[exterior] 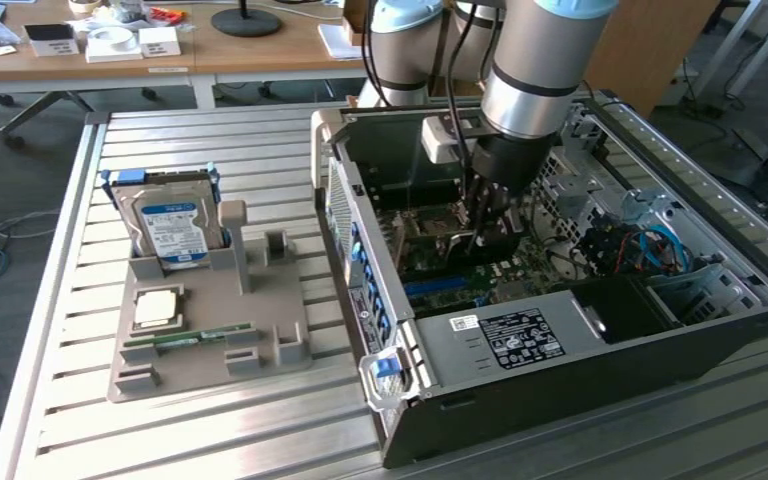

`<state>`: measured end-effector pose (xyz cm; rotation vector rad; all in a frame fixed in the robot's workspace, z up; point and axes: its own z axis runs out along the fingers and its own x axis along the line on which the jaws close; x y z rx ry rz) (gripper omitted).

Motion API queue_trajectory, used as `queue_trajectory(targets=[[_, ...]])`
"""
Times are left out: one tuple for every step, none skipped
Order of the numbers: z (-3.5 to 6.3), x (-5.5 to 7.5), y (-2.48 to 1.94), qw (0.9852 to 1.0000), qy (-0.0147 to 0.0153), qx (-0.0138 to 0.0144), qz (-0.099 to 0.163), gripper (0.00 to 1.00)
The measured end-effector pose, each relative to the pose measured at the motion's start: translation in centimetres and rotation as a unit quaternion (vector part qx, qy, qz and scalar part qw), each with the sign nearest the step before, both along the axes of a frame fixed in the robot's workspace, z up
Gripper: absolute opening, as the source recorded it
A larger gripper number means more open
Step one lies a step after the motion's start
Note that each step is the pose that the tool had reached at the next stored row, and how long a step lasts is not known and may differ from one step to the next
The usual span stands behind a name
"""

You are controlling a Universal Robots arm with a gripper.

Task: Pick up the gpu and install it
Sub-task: 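Insert the gpu into the slot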

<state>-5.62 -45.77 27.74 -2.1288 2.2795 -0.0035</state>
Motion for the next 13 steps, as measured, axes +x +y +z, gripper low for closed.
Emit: queue_trajectory(targets=[[-0.01, -0.01, -0.01, 1.0000, 0.0000, 0.0001, 0.000, 0.27], [-0.03, -0.01, -0.06, 1.0000, -0.0001, 0.0003, 0.000, 0.27], [-0.03, -0.02, -0.14, 1.0000, -0.0001, 0.0002, 0.000, 0.27], [-0.02, -0.03, -0.24, 1.0000, 0.0000, 0.0001, 0.000, 0.27], [-0.03, -0.03, -0.34, 1.0000, 0.0000, 0.0002, 0.000, 0.27], [-0.03, -0.04, -0.41, 1.0000, -0.0001, 0.0002, 0.000, 0.27], [-0.04, -0.06, -0.45, 1.0000, -0.0001, 0.0003, 0.000, 0.27], [-0.07, -0.08, -0.46, 1.0000, -0.0001, 0.0002, 0.000, 0.27], [-0.12, -0.11, -0.45, 1.0000, -0.0001, 0.0003, 0.000, 0.27], [-0.18, -0.15, -0.46, 1.0000, -0.0001, 0.0002, 0.000, 0.27], [-0.25, -0.18, -0.46, 1.0000, -0.0001, 0.0002, 0.000, 0.27], [-0.33, -0.21, -0.46, 1.0000, -0.0001, 0.0002, 0.000, 0.27], [-0.41, -0.24, -0.46, 1.0000, -0.0001, 0.0002, 0.000, 0.27]])
